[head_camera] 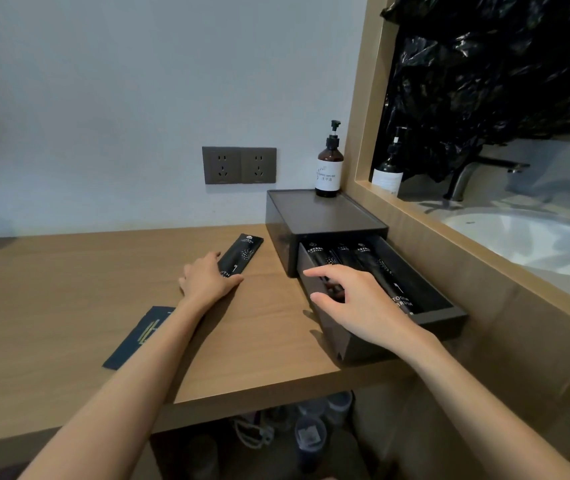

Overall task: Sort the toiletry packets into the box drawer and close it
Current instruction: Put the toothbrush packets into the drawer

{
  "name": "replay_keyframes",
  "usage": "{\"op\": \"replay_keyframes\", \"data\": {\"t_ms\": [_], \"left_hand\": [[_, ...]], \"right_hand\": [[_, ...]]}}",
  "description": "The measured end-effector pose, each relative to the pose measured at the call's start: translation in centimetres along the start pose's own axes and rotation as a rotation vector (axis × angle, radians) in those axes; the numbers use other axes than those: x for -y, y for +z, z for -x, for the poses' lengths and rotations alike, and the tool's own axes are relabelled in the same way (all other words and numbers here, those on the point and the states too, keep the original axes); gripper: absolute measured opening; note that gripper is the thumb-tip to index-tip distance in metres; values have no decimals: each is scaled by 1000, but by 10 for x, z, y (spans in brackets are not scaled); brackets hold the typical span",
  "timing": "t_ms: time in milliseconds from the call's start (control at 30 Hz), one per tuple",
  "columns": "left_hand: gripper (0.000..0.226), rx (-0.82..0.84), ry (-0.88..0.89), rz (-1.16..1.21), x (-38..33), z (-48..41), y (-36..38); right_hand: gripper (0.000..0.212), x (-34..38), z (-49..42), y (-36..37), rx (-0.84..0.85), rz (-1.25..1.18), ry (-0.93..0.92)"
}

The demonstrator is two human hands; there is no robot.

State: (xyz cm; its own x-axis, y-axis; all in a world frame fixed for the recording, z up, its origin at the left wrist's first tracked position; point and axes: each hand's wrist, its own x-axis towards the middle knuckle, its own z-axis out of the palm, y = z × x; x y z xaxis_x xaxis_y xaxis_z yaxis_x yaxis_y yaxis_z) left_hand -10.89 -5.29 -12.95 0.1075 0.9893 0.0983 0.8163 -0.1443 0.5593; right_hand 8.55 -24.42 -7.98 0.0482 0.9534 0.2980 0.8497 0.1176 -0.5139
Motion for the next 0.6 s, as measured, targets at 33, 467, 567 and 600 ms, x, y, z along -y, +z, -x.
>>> {"op": "replay_keyframes", "data": {"t_ms": [33,467,567,600], "left_hand": [[80,16,-18,18,0,-2,-1],[76,-187,111,381,10,14,-17],[70,-252,165,412,4,28,-27],[67,-272,184,432,1,34,-31]], "right_hand": [[39,0,0,0,2,-1,1],[39,1,1,-3,0,-43,-14],[37,3,1,-6,-66,-104,-12],[35,4,1,-7,-94,-131,-11]]}}
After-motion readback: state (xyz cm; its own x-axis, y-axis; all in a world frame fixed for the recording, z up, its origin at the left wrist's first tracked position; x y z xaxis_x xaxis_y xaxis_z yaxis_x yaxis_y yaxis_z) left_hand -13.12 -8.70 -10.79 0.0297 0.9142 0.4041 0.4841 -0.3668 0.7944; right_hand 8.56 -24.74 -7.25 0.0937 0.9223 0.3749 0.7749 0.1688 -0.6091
